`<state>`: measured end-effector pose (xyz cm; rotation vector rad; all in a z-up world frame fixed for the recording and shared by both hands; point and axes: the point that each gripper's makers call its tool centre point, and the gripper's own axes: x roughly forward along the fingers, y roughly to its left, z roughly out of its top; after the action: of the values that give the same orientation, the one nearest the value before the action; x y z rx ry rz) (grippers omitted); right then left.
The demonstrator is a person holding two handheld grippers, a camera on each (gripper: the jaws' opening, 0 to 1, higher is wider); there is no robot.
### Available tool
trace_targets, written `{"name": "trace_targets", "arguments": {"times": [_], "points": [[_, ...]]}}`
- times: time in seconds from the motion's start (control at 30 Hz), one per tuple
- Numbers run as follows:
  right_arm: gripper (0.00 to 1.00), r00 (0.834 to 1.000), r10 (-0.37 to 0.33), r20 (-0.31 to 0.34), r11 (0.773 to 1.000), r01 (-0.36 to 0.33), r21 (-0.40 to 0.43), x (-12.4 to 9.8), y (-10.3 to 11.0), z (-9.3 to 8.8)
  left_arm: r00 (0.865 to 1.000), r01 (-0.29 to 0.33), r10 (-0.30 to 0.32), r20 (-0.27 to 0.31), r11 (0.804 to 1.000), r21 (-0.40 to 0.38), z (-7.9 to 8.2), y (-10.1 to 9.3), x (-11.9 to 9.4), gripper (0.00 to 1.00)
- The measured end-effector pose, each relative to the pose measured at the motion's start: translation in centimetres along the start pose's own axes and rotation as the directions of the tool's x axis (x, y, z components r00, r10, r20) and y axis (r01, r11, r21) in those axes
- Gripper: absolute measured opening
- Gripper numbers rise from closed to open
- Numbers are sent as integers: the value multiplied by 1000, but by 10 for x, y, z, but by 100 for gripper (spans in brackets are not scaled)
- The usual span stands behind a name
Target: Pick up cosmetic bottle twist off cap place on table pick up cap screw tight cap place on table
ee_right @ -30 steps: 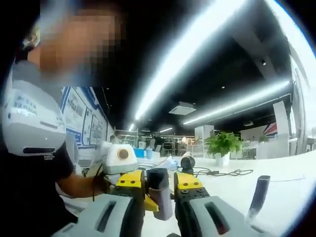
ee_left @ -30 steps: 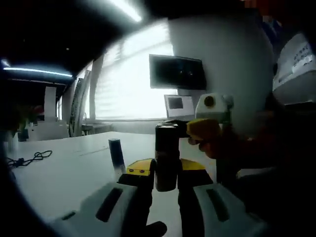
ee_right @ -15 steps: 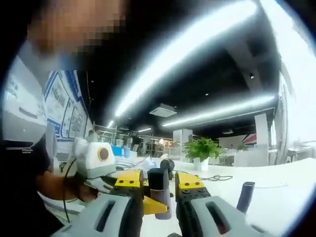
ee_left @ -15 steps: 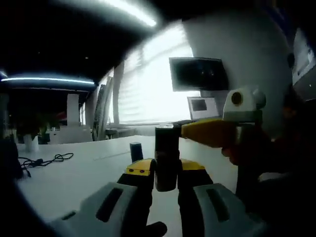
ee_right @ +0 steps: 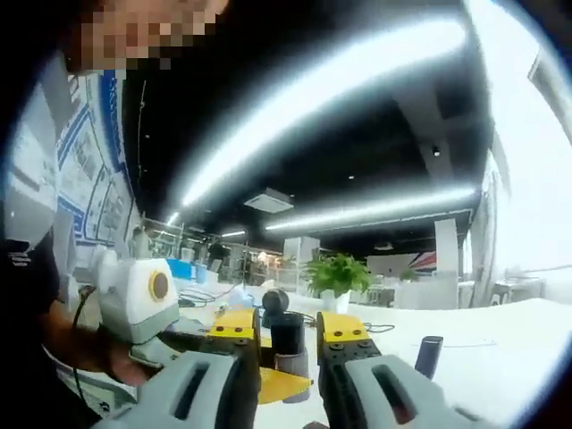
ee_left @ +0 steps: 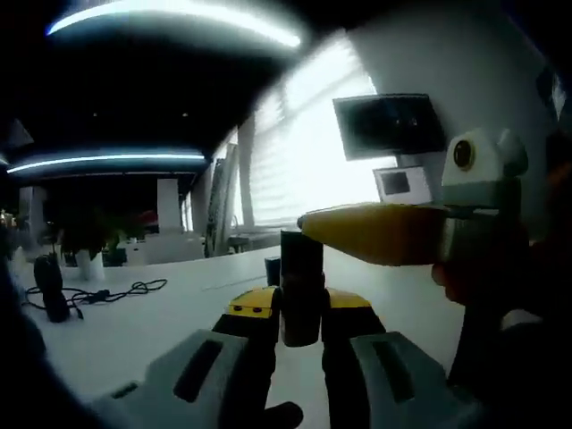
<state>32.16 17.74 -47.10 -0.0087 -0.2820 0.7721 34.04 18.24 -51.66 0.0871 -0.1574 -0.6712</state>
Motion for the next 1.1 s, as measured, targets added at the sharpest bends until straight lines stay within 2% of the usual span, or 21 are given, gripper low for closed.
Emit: {"name": "trace_targets", "arguments": {"times": [0.1, 0.23, 0.43, 0.5, 0.67, 0.9, 1.1], "points": [[20, 1000, -20, -9, 1000, 20, -23, 3, 0, -4, 1000, -15, 15, 5, 1000, 24, 1, -1, 1, 9], [19, 998, -55, -3, 998, 55, -18, 5, -3, -4, 997, -68, 66, 31, 996, 63, 7, 4, -1, 9], [17, 998, -68, 20, 998, 68, 2, 7, -1, -2, 996, -88, 84, 40, 990, 111, 10, 1, 0, 9], [17, 997, -79, 15, 997, 79, -19, 8, -1, -3, 995, -95, 91, 41, 988, 120, 11, 0, 0, 9], [15, 995, -98, 27, 995, 99, -32, 7, -3, -3, 992, -120, 117, 37, 987, 110, 6, 2, 1, 9], [12, 994, -106, 26, 993, 107, -53, 6, -5, -4, 993, -117, 115, 26, 988, 105, 2, 1, 1, 8], [12, 996, -86, 21, 994, 87, -65, 6, -6, -6, 995, -101, 99, 20, 991, 83, 3, -2, 2, 8]]}}
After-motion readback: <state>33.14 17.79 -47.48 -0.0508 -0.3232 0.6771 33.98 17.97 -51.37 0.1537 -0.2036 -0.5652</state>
